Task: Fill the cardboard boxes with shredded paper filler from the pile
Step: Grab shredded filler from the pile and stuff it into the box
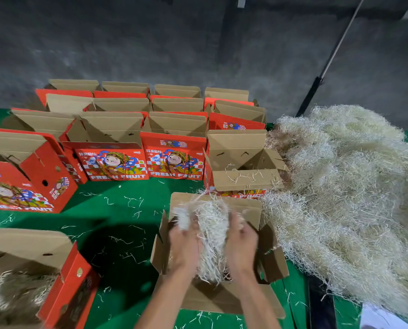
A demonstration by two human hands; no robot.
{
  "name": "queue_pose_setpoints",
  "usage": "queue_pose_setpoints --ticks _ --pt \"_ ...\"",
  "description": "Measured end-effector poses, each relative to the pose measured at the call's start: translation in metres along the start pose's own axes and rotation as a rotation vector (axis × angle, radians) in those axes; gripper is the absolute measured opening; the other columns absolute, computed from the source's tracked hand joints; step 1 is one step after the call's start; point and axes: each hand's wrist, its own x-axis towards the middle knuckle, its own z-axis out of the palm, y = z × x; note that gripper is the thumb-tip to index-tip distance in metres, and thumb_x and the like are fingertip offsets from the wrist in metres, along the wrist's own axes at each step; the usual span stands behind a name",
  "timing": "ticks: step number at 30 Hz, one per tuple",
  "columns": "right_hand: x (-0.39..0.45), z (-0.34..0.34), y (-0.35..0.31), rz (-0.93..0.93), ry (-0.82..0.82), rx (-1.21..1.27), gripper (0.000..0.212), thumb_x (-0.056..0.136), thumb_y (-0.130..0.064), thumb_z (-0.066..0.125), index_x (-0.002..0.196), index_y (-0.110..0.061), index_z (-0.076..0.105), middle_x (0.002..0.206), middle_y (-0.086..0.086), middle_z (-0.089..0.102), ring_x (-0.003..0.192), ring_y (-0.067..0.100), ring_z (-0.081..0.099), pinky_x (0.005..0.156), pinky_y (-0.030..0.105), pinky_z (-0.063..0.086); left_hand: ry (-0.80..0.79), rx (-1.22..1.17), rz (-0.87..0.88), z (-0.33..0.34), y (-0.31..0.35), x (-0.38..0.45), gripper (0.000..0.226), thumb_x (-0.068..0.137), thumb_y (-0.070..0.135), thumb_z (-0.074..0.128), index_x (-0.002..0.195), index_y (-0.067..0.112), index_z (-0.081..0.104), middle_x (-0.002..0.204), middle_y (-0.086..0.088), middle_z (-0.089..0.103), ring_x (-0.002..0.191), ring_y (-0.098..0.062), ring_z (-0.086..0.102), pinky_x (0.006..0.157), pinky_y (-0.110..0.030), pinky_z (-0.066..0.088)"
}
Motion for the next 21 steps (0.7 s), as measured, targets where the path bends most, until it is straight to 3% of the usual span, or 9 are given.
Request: queue_pose_setpoints --ticks 2,5,8,10,13,16,17,19,21 --pt "0.017 -0.025 0.0 0.065 0.146 0.038 0.049 0.094 -0.058 0.052 0.061 -0.021 0.051 0.045 -0.005 0.035 0.041 0.01 0.026 0.047 0.029 0.029 0.173 0.025 -0.02 -0.018 0.009 0.014 0.095 0.079 0.073 0.063 0.144 0.01 0.033 0.098 0.008 0.055 0.082 -0.013 0.055 0.07 -0.034 0.044" --pt "0.023 -0.033 0.003 0.068 0.207 0.041 0.052 0.09 -0.067 0.049 0.06 -0.025 0.049 0.047 -0.012 0.041 0.042 0.0 0.034 0.054 0.028 0.034 0.202 0.085 -0.04 -0.021 0.013 0.008 0.102 0.069 0.091 0.046 0.137 0.016 0.036 0.1 -0.001 0.055 0.085 -0.017 0.054 0.065 -0.033 0.037" --pt "0.018 -0.028 0.004 0.152 0.154 0.058 0.061 0.085 -0.078 0.045 0.099 -0.024 0.07 0.072 -0.027 0.056 0.074 -0.006 0.051 0.092 0.04 0.047 0.071 -0.048 -0.057 -0.018 0.014 0.009 0.11 0.064 0.099 0.039 0.141 0.022 0.047 0.121 0.0 0.063 0.102 -0.018 0.06 0.094 -0.039 0.044" --pt "0.014 -0.03 0.005 0.224 0.072 0.05 0.085 0.076 -0.091 0.041 0.136 -0.032 0.053 0.104 -0.029 0.056 0.105 0.004 0.048 0.109 0.044 0.03 -0.103 -0.275 -0.116 -0.023 0.018 0.009 0.091 0.071 0.093 0.041 0.133 0.029 0.06 0.121 0.0 0.07 0.109 -0.019 0.065 0.106 -0.046 0.042" --pt "0.003 -0.02 0.004 0.252 -0.083 0.048 0.102 0.065 -0.096 0.046 0.15 -0.043 0.028 0.147 -0.013 0.044 0.127 0.013 0.043 0.108 0.044 0.029 -0.167 -0.27 -0.124 -0.018 0.021 0.0 0.037 0.099 0.049 0.051 0.132 0.037 0.061 0.133 -0.005 0.063 0.114 -0.019 0.064 0.104 -0.045 0.046" --pt "-0.005 -0.008 0.003 0.253 -0.166 0.055 0.092 0.07 -0.081 0.063 0.148 -0.05 0.024 0.147 -0.004 0.027 0.137 0.026 0.045 0.106 0.041 0.038 -0.261 -0.302 -0.223 -0.012 0.015 -0.007 0.04 0.102 0.025 0.05 0.141 0.018 0.051 0.133 -0.015 0.062 0.119 -0.031 0.062 0.102 -0.051 0.047" --pt "-0.004 -0.008 0.004 0.241 -0.155 0.076 0.084 0.073 -0.071 0.066 0.146 -0.047 0.03 0.142 0.005 0.051 0.134 0.024 0.048 0.108 0.042 0.039 -0.287 -0.29 -0.219 -0.014 0.013 -0.007 0.036 0.102 0.03 0.05 0.135 0.019 0.055 0.123 -0.012 0.068 0.111 -0.03 0.067 0.096 -0.05 0.05" --pt "0.005 -0.013 0.0 0.15 -0.078 0.109 0.047 0.086 -0.049 0.068 0.128 -0.05 0.047 0.125 -0.02 0.057 0.127 0.015 0.052 0.11 0.042 0.04 -0.171 -0.125 -0.071 -0.021 0.014 -0.002 0.036 0.095 0.05 0.055 0.125 0.031 0.058 0.112 -0.001 0.071 0.101 -0.024 0.068 0.085 -0.043 0.05" --pt "0.01 -0.02 -0.009 0.098 -0.015 0.122 0.034 0.092 -0.048 0.062 0.123 -0.051 0.051 0.12 -0.03 0.057 0.121 0.01 0.055 0.107 0.036 0.042 -0.072 0.043 0.128 -0.026 0.016 0.0 0.063 0.082 0.077 0.052 0.132 0.039 0.052 0.128 0.01 0.059 0.116 -0.017 0.056 0.094 -0.044 0.044"
